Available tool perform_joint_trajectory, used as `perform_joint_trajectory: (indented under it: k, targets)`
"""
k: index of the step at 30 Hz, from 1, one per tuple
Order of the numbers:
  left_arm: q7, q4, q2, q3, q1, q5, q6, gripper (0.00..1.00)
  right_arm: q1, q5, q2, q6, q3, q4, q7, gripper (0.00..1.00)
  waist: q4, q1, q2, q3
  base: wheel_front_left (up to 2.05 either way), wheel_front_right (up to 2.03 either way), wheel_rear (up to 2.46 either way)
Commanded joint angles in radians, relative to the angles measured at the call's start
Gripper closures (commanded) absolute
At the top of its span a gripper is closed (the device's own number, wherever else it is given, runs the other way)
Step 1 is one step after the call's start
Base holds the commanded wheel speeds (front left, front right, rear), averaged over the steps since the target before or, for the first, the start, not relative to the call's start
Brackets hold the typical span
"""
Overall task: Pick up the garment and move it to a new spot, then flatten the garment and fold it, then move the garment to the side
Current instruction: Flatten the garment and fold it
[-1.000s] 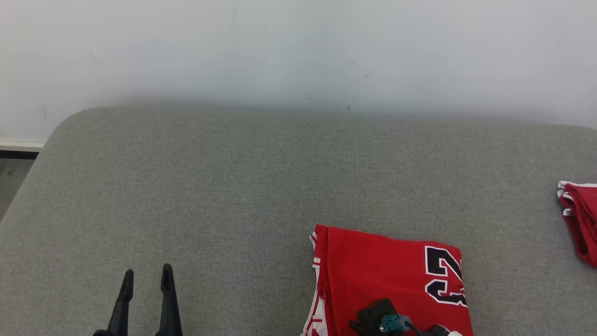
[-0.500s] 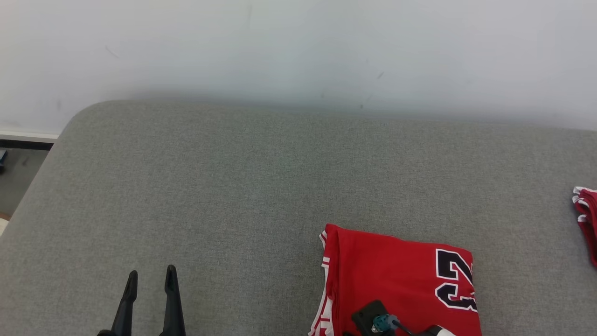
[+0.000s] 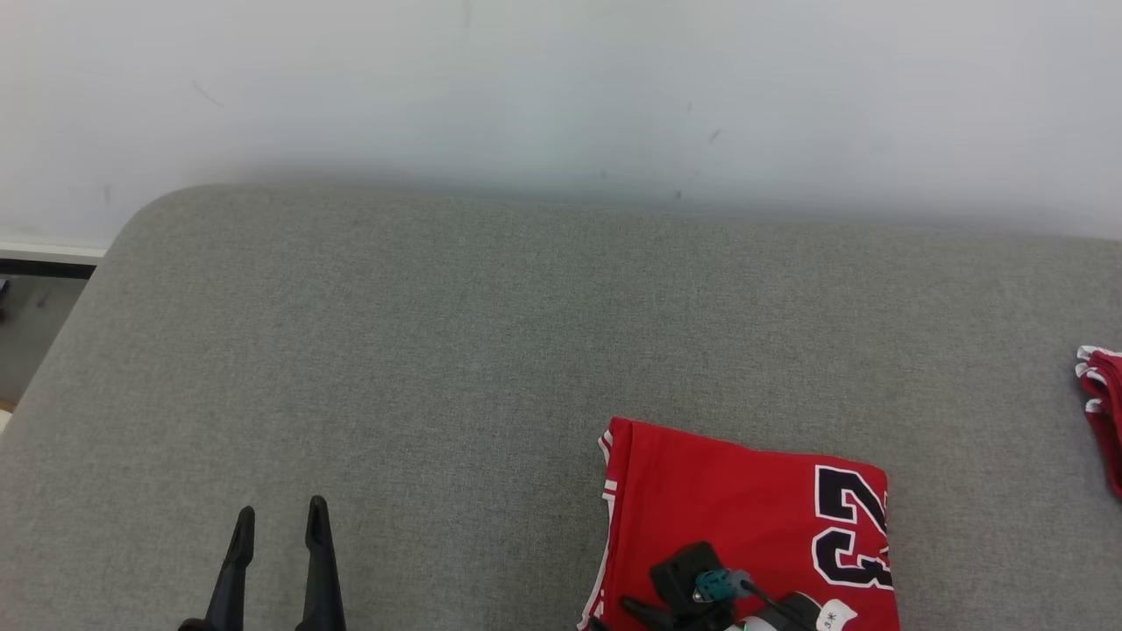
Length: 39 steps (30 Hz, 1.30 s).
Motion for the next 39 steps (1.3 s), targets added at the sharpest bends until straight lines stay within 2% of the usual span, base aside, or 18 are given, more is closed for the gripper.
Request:
perform_joint_trajectory:
  k: [1, 8, 13, 15, 17, 22, 30, 37, 39]
  targets:
    - [-0.003, -0.002, -0.001, 0.003, -0.008, -0.007, 0.004, 0.00, -0.006, 0.016, 0.000, -0.003, -0.002, -0.009, -0.004, 0.00, -0.002, 0.0000, 0.0000, -0.001, 0.00, 0.00, 0.00]
    - [-0.003, -0.001, -0.001, 0.026, 0.030, -0.005, 0.007, 0.00, 0.047, 0.107, -0.001, -0.003, -0.074, -0.114, -0.036, 0.00, -0.041, 0.0000, 0.0000, -0.035, 0.00, 0.00, 0.00]
    - [-0.001, 0.015, -0.001, 0.032, 0.044, -0.052, 0.020, 0.00, 0.098, 0.116, 0.000, -0.003, -0.187, -0.230, -0.095, 0.00, -0.091, 0.0000, 0.0000, -0.061, 0.00, 0.00, 0.00]
    - [-0.001, 0.021, 0.000, 0.031, 0.035, -0.072, 0.024, 0.00, 0.117, 0.152, -0.001, -0.003, -0.242, -0.257, -0.134, 0.00, -0.111, 0.0000, 0.0000, -0.063, 0.00, 0.00, 0.00]
    - [-0.002, 0.032, -0.001, 0.029, 0.024, -0.071, 0.030, 0.00, 0.115, 0.124, 0.000, -0.002, -0.284, -0.272, -0.174, 0.00, -0.127, 0.0000, 0.0000, -0.065, 0.00, 0.00, 0.00]
    - [-0.002, 0.064, 0.001, 0.049, 0.025, -0.050, 0.040, 0.00, 0.101, 0.067, -0.001, -0.002, -0.360, -0.238, -0.308, 0.00, -0.161, 0.0000, 0.0000, -0.089, 0.00, 0.00, 0.00]
    - [-0.003, 0.133, 0.015, 0.046, 0.034, -0.016, 0.012, 0.00, 0.074, 0.020, -0.001, -0.002, -0.451, -0.137, -0.484, 0.00, -0.191, 0.0000, 0.0000, -0.101, 0.00, 0.00, 0.00]
    - [-0.003, 0.144, 0.016, 0.070, 0.038, 0.039, -0.009, 0.00, 0.076, -0.076, 0.000, -0.002, -0.523, -0.019, -0.569, 0.00, -0.184, 0.0000, 0.0000, -0.102, 0.00, 0.00, 0.00]
    - [-0.003, 0.145, 0.013, 0.074, 0.039, 0.046, -0.014, 0.00, 0.069, -0.067, 0.000, -0.002, -0.536, 0.005, -0.574, 0.00, -0.178, 0.0000, 0.0000, -0.102, 0.00, 0.00, 0.00]
